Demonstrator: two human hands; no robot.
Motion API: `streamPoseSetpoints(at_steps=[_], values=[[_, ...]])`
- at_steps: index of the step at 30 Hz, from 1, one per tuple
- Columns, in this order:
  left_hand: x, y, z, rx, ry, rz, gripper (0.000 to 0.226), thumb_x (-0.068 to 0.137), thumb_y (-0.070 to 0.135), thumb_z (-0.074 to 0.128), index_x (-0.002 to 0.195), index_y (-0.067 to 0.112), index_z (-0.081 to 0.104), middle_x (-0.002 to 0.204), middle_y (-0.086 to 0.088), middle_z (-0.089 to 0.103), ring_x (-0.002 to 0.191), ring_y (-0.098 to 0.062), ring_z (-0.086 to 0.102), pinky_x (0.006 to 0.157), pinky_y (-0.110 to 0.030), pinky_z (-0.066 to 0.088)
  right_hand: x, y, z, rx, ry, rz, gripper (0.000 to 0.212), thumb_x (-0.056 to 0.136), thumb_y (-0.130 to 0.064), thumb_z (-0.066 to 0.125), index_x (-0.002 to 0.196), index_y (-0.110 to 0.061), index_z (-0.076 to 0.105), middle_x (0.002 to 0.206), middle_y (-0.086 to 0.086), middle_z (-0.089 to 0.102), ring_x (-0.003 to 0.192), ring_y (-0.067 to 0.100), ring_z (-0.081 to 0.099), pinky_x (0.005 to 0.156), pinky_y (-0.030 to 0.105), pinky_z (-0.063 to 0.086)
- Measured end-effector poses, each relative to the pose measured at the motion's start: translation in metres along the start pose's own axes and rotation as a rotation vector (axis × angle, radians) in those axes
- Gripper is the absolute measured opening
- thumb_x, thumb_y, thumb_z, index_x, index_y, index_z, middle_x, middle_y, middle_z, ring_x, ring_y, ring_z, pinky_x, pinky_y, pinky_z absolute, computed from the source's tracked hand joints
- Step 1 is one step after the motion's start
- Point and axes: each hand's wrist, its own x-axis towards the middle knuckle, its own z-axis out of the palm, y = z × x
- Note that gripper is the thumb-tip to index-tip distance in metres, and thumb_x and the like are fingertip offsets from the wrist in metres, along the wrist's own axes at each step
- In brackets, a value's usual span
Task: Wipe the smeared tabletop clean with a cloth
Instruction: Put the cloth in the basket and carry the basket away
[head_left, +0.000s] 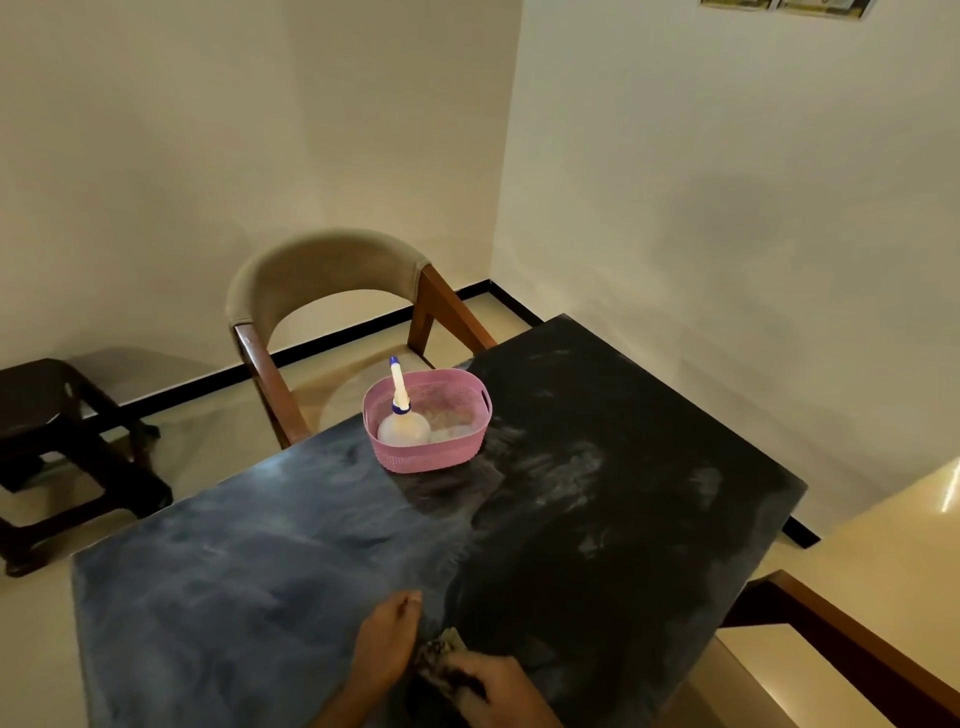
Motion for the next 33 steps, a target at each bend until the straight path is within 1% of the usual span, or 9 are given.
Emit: streamPoseSetpoints(at_steps=[3, 6, 9, 11, 14, 20, 25, 28, 33], values=[[-0.005, 0.015, 0.003, -0.517, -0.128, -0.238, 0.05, 0.103, 0.035, 0.042, 0.107, -0.006, 0.069, 0.095, -0.023, 0.069, 0.089, -0.033, 0.061, 0.073, -0.034, 0.047, 0.009, -0.008, -0.016, 0.22, 0.063, 0.09, 0.043, 0.084, 0.005, 0.054, 0.117, -0.016, 0.072, 0.108, 0.003, 0.076, 0.104, 0.01, 0.069, 0.093, 0.022, 0.052], [-0.009, 0.026, 0.006, -0.811, -0.302, -0.366, 0.078, 0.093, 0.063, 0.034, 0.102, -0.004, 0.074, 0.104, -0.026, 0.071, 0.101, -0.037, 0.065, 0.081, -0.039, 0.051, 0.017, -0.019, -0.034, 0.456, 0.094, 0.218, 0.04, 0.087, 0.013, 0.05, 0.114, -0.009, 0.07, 0.104, 0.019, 0.074, 0.088, 0.022, 0.066, 0.079, 0.031, 0.052], [-0.006, 0.032, 0.007, -0.895, -0.354, -0.374, 0.079, 0.087, 0.068, 0.042, 0.104, -0.002, 0.074, 0.109, -0.025, 0.07, 0.102, -0.037, 0.067, 0.081, -0.041, 0.053, 0.024, -0.021, -0.048, 0.674, 0.112, 0.313, 0.037, 0.092, 0.01, 0.045, 0.112, -0.009, 0.069, 0.105, 0.02, 0.073, 0.092, 0.03, 0.067, 0.088, 0.044, 0.054], [-0.008, 0.036, 0.009, -0.901, -0.415, -0.368, 0.072, 0.085, 0.067, 0.048, 0.104, 0.003, 0.075, 0.102, -0.021, 0.072, 0.09, -0.033, 0.07, 0.073, -0.039, 0.056, 0.027, -0.024, -0.058, 0.789, 0.143, 0.305, 0.035, 0.093, 0.01, 0.043, 0.111, -0.005, 0.069, 0.104, 0.02, 0.073, 0.096, 0.032, 0.067, 0.093, 0.05, 0.052], [-0.013, 0.04, 0.009, -0.886, -0.462, -0.351, 0.05, 0.083, 0.051, 0.06, 0.111, 0.011, 0.074, 0.093, -0.017, 0.073, 0.074, -0.028, 0.07, 0.064, -0.038, 0.057, 0.034, -0.026, -0.069, 0.897, 0.215, 0.263, 0.033, 0.095, 0.009, 0.04, 0.11, -0.001, 0.068, 0.102, 0.022, 0.073, 0.09, 0.031, 0.068, 0.081, 0.044, 0.056], [-0.007, 0.069, 0.008, -0.793, -0.327, -0.151, 0.035, 0.084, -0.004, 0.062, 0.119, 0.0, 0.06, 0.105, -0.024, 0.07, 0.087, -0.035, 0.069, 0.066, -0.041, 0.059, 0.052, -0.027, -0.093, 0.924, 0.318, 0.289, 0.025, 0.097, 0.0, 0.046, 0.109, -0.002, 0.067, 0.097, 0.018, 0.073, 0.085, 0.027, 0.065, 0.071, 0.038, 0.053], [0.009, 0.102, -0.002, -0.663, -0.165, -0.02, 0.034, 0.083, -0.006, 0.068, 0.113, 0.008, 0.062, 0.104, -0.014, 0.073, 0.095, -0.029, 0.07, 0.072, -0.04, 0.059, 0.069, -0.032, -0.106, 0.787, 0.361, 0.269, 0.015, 0.097, -0.013, 0.059, 0.109, -0.013, 0.068, 0.101, 0.008, 0.075, 0.096, 0.025, 0.071, 0.078, 0.042, 0.06], [0.021, 0.123, -0.006, -0.572, -0.072, 0.042, 0.039, 0.082, -0.003, 0.069, 0.116, 0.013, 0.06, 0.109, -0.008, 0.069, 0.099, -0.022, 0.067, 0.075, -0.034, 0.058, 0.084, -0.04, -0.116, 0.676, 0.401, 0.257, 0.013, 0.097, -0.015, 0.06, 0.106, -0.017, 0.069, 0.101, 0.005, 0.075, 0.095, 0.022, 0.07, 0.069, 0.034, 0.058], [0.046, 0.174, -0.018, -0.491, -0.008, 0.143, 0.041, 0.087, 0.002, 0.065, 0.122, 0.019, 0.052, 0.12, 0.001, 0.06, 0.109, -0.017, 0.059, 0.083, -0.035, 0.057, 0.129, -0.067, -0.148, 0.474, 0.523, 0.167, 0.011, 0.093, -0.01, 0.062, 0.09, -0.011, 0.072, 0.097, 0.014, 0.074, 0.087, 0.023, 0.069, 0.075, 0.04, 0.057]])
